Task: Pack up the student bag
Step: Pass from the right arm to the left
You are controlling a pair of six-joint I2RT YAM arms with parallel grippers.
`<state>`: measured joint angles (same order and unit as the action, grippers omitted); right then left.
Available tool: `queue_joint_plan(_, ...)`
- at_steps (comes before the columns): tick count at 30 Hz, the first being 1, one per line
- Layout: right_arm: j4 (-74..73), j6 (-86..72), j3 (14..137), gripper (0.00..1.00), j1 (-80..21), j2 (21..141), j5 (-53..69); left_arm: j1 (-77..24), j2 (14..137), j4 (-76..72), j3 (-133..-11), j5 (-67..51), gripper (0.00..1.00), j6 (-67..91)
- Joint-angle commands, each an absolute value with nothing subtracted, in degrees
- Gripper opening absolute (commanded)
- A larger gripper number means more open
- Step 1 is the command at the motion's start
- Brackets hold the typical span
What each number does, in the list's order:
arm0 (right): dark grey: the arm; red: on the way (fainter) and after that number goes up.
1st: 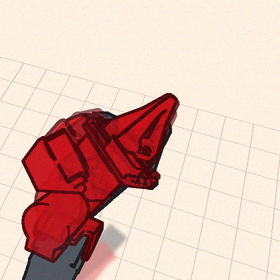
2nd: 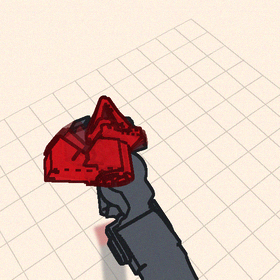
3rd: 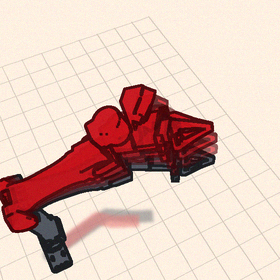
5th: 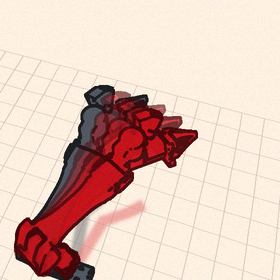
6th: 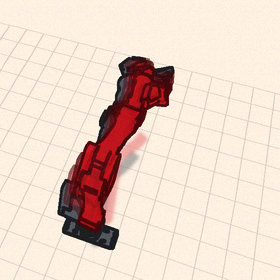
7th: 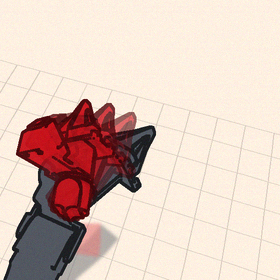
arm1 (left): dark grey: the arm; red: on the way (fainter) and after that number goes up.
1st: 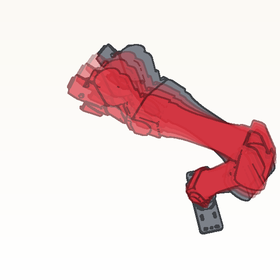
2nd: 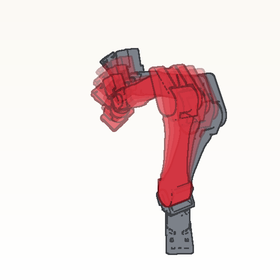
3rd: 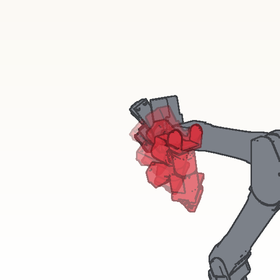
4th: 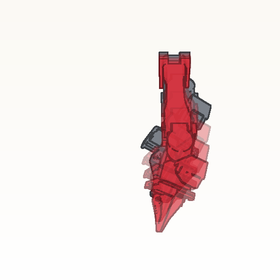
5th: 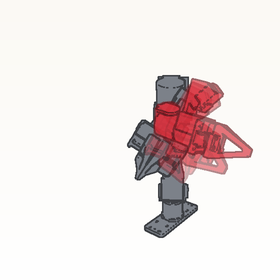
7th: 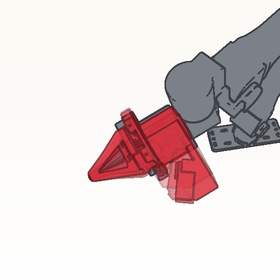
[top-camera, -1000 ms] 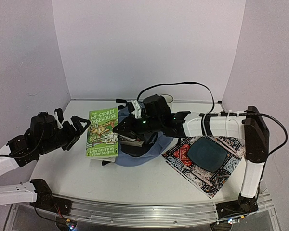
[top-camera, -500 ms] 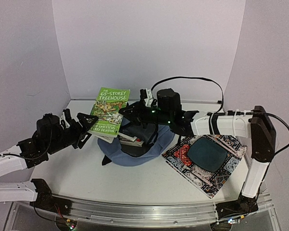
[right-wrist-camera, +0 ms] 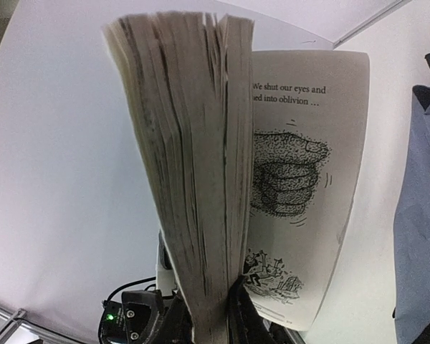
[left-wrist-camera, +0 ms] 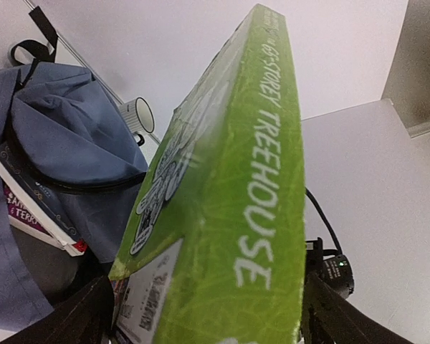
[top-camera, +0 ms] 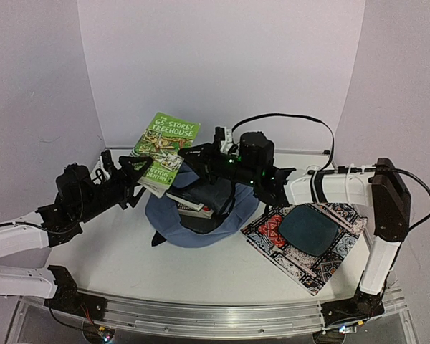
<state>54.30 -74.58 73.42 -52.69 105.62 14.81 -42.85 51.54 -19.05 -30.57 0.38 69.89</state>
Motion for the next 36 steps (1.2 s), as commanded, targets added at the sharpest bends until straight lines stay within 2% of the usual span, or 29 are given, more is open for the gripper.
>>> queue_joint_plan(1,66.3,-76.9,72.4,0.00,-52.7,101.0,11.5,-43.2,51.9,-28.8,-30.7,-2.0,0.88,71.0)
queue_joint_plan(13,68.9,-78.4,71.8,0.00,-52.8,103.1,10.9,-43.2,55.3,-37.1,-30.3,-3.5,0.59,75.1)
queue_joint_plan(17,68.8,-77.5,71.5,0.00,-52.8,103.2,11.4,-43.2,55.8,-38.1,-30.3,-2.3,0.43,74.3)
queue_joint_plan(22,64.9,-73.3,69.8,0.00,-52.3,101.8,11.2,-43.0,55.6,-38.1,-29.8,1.4,0.13,73.1)
queue_joint_plan(26,58.5,-67.2,69.6,0.14,-51.1,100.1,12.2,-40.7,56.0,-37.9,-29.1,1.9,0.00,73.2)
queue_joint_plan(30,47.3,-58.1,71.4,0.28,-49.6,98.2,12.8,-34.0,58.1,-37.8,-29.6,-4.7,0.00,74.7)
queue_joint_plan(36,21.3,-39.5,78.6,0.53,-46.8,97.7,11.4,-26.7,61.0,-35.4,-31.0,-12.4,0.00,75.9)
